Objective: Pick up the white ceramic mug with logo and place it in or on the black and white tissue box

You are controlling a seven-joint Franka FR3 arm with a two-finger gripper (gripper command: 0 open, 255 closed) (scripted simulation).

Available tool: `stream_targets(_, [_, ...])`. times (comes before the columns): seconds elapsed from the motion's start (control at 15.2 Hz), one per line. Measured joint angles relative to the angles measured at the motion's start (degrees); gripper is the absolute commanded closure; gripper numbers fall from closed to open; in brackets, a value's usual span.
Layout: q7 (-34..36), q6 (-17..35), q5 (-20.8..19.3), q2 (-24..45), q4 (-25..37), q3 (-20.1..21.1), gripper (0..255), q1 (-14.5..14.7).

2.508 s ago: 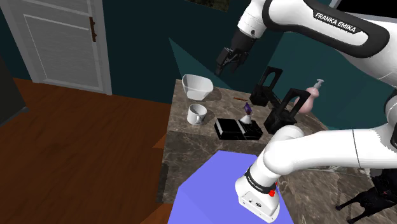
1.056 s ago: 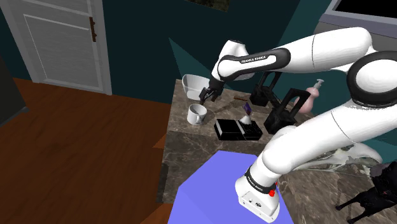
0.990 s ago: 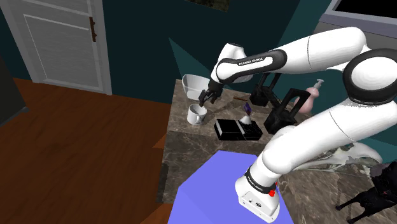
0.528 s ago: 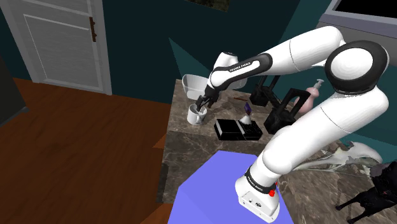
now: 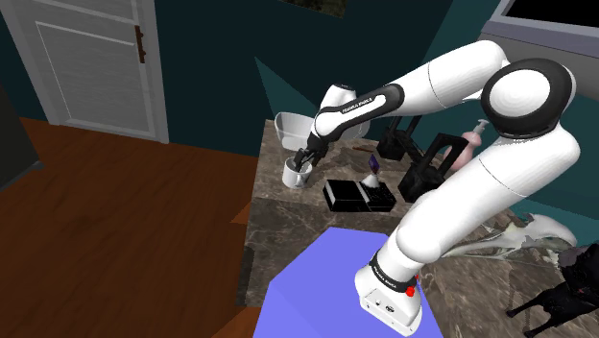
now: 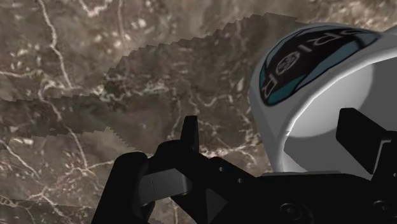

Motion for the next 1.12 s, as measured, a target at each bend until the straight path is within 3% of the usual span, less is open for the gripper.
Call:
stream_targets(0.07, [0.0,0.0,0.0,0.0,0.0,0.0,0,0.0])
stream_targets(0.13, [0.0,0.0,0.0,0.0,0.0,0.0,255,0.0])
stream_targets(0.79, [0.0,0.0,0.0,0.0,0.0,0.0,255,0.0])
stream_targets(1.12, [0.7,-3.4,-0.8,-2.6,0.9,0.2,255,-0.3])
